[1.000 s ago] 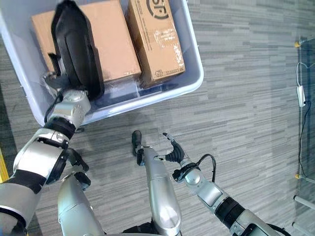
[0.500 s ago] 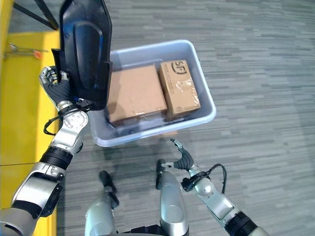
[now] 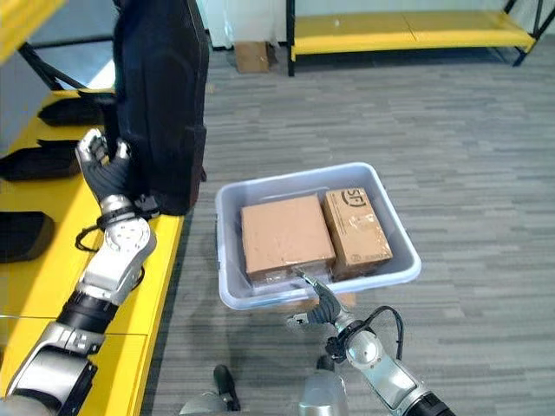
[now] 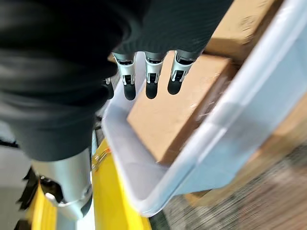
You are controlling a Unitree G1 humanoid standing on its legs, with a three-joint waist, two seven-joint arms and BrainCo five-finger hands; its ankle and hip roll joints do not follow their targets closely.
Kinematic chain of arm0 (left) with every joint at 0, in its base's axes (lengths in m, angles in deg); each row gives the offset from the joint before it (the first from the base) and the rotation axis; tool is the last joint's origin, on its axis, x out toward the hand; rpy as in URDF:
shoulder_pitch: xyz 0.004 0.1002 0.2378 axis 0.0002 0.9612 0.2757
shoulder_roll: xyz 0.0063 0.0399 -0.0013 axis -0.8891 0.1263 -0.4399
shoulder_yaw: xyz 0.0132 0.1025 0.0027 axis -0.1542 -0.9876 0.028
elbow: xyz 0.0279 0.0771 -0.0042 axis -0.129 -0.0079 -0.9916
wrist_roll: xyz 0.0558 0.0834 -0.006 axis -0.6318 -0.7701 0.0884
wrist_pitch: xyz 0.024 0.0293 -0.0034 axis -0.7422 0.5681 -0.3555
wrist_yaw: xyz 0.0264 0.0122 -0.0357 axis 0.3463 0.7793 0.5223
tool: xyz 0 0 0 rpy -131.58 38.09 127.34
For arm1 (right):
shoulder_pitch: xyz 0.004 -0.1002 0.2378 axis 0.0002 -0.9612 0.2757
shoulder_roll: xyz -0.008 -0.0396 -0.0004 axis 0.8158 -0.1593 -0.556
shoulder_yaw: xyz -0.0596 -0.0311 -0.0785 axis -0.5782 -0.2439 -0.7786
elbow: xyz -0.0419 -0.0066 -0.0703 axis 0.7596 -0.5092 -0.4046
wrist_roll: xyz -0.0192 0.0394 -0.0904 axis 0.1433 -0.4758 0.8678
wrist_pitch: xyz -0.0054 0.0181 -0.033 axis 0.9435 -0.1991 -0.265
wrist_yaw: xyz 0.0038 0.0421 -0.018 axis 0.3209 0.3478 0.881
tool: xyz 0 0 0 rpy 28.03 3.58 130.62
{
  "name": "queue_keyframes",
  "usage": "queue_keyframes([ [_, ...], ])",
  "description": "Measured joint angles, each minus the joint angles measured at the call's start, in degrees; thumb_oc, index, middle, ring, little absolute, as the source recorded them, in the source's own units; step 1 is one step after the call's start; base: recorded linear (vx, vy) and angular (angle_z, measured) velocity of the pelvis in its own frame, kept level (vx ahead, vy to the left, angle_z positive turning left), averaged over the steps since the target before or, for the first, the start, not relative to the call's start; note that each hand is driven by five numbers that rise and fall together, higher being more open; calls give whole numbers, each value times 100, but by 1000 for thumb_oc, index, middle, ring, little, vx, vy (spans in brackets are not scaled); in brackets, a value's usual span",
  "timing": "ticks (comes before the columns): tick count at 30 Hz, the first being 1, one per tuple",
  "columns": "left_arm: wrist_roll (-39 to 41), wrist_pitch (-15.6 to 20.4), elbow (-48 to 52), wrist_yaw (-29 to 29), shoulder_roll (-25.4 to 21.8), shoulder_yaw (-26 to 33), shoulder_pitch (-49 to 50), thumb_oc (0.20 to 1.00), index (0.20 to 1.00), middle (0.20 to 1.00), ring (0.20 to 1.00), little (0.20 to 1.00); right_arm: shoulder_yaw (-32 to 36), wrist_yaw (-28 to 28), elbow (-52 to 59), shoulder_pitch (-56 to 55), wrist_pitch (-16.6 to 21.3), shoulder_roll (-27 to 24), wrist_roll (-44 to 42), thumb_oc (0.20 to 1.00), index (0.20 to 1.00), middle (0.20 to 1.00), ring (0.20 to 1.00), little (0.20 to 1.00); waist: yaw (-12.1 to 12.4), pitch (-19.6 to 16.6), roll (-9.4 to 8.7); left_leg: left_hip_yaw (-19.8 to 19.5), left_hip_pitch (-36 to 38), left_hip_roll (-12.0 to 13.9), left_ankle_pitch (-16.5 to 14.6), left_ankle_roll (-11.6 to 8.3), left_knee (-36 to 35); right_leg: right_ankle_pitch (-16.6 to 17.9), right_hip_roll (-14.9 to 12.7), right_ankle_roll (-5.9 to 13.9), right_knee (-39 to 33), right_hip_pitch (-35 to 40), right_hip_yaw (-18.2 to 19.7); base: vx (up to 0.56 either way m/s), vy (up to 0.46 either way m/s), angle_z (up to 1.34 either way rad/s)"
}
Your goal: Move parts from the plastic box to the shelf.
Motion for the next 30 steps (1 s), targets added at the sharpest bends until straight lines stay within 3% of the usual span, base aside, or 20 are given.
queue_keyframes([
  [4, 94, -222, 308, 617, 331, 50, 1223, 200, 200, 200, 200, 200, 160, 289, 372, -152, 0, 303, -249, 1000, 1000, 1000, 1000, 1000, 335, -246, -119, -172, 36, -73, 0, 4, -85, 76, -34, 51, -291, 264, -262, 27, 249, 26],
  [9, 75, -319, 308, 1241, 282, 130, 1811, 200, 200, 200, 200, 200, 466, 593, 639, -138, 2, 664, -758, 1000, 1000, 1000, 1000, 1000, 757, -401, -330, -372, 26, -253, -40, 62, -87, 89, -196, 68, -359, 468, -561, 17, 280, 25],
  [14, 65, -316, 318, 1776, 122, 207, 1959, 200, 200, 200, 200, 200, 518, 637, 662, -39, -16, 807, -1047, 1000, 1000, 1000, 1000, 1000, 919, -495, -467, -447, -30, -573, -169, 228, -78, 156, -538, 128, -152, 462, -752, -34, 249, 18],
  [17, 69, -314, 324, 2031, 116, 304, 2103, 200, 200, 200, 200, 200, 502, 637, 653, 7, -12, 1030, -1349, 1000, 1000, 1000, 1000, 1000, 944, -505, -434, -482, -33, -631, -215, 348, -108, 431, -665, 31, 222, 307, -911, -50, 108, 12],
  [18, 70, -314, 324, 2129, 112, 303, 2119, 200, 200, 200, 200, 200, 494, 640, 655, -6, -13, 1049, -1445, 1000, 1000, 1000, 1000, 1000, 929, -511, -439, -627, -34, -631, -211, 425, -119, 538, -687, 30, 415, 259, -867, -71, 26, 41],
  [19, 82, -307, 324, 2155, 113, 297, 2117, 200, 200, 200, 200, 200, 513, 643, 652, -13, -9, 1048, -1509, 1000, 1000, 1000, 1000, 1000, 904, -486, -368, -828, -22, -619, -121, 575, -98, 428, -668, 82, 694, 73, -730, -76, 24, 74],
  [20, 94, -302, 325, 2203, 125, 300, 2093, 200, 200, 200, 200, 200, 583, 653, 668, -70, 1, 1048, -1632, 1000, 1000, 1000, 1000, 1000, 801, -467, -310, -1096, -122, -500, -79, 614, -98, -53, -262, 154, 839, -70, -209, -14, 23, 93],
  [21, 107, -296, 325, 2230, 111, 298, 2105, 200, 200, 200, 200, 200, 648, 655, 668, -142, 2, 1047, -1704, 1000, 1000, 1000, 1000, 1000, 734, -475, -325, -1302, -197, -473, -53, 625, -97, -214, 102, 177, 761, -144, 116, -19, 21, 99],
  [22, 116, -296, 325, 2250, 104, 299, 2128, 200, 200, 200, 200, 200, 685, 654, 664, -186, 3, 1046, -1736, 1000, 1000, 1000, 1000, 1000, 712, -491, -354, -1402, -238, -489, -35, 629, -98, -254, 277, 142, 714, -205, 303, -16, 8, 103],
  [24, 141, -255, 324, 2269, 153, 218, 2257, 200, 200, 200, 200, 200, 854, 660, 592, -310, 15, 1036, -1876, 1000, 1000, 1000, 1000, 1000, 488, -509, -405, -1908, -365, -634, 62, 659, -97, -330, 1043, -52, 282, -282, 1201, -32, -10, 128],
  [25, 141, -186, 322, 2289, 161, 146, 2344, 200, 200, 200, 200, 200, 906, 657, 586, -358, 18, 1025, -1922, 1000, 1000, 1000, 1000, 1000, 414, -527, -477, -2051, -423, -797, 85, 659, -109, -284, 1198, -426, 26, -260, 1441, -48, -39, 115],
  [26, 134, -159, 322, 2297, 285, 71, 2479, 200, 200, 200, 200, 200, 952, 658, 484, -368, 67, 985, -1956, 1000, 1000, 1000, 1000, 1000, 424, -563, -424, -2180, -431, -842, 87, 660, -128, -307, 1248, -619, -17, -161, 1484, -48, -58, 80],
  [28, 132, -132, 324, 2377, 385, -143, 2657, 200, 200, 200, 200, 200, 1039, 658, 141, -329, 111, 992, -2105, 1000, 1000, 1000, 1000, 1000, 489, -572, -223, -2173, -449, -874, 58, 619, -125, -268, 1224, -649, -151, -98, 1360, -57, -72, 40],
  [30, 96, -124, 325, 2416, 432, -181, 2680, 200, 200, 200, 200, 200, 1056, 667, -3, -334, 116, 981, -2175, 1000, 1000, 1000, 1000, 1000, 535, -549, -155, -2199, -455, -860, 63, 613, -124, -261, 1255, -665, -173, -29, 1260, -76, -42, 27],
])
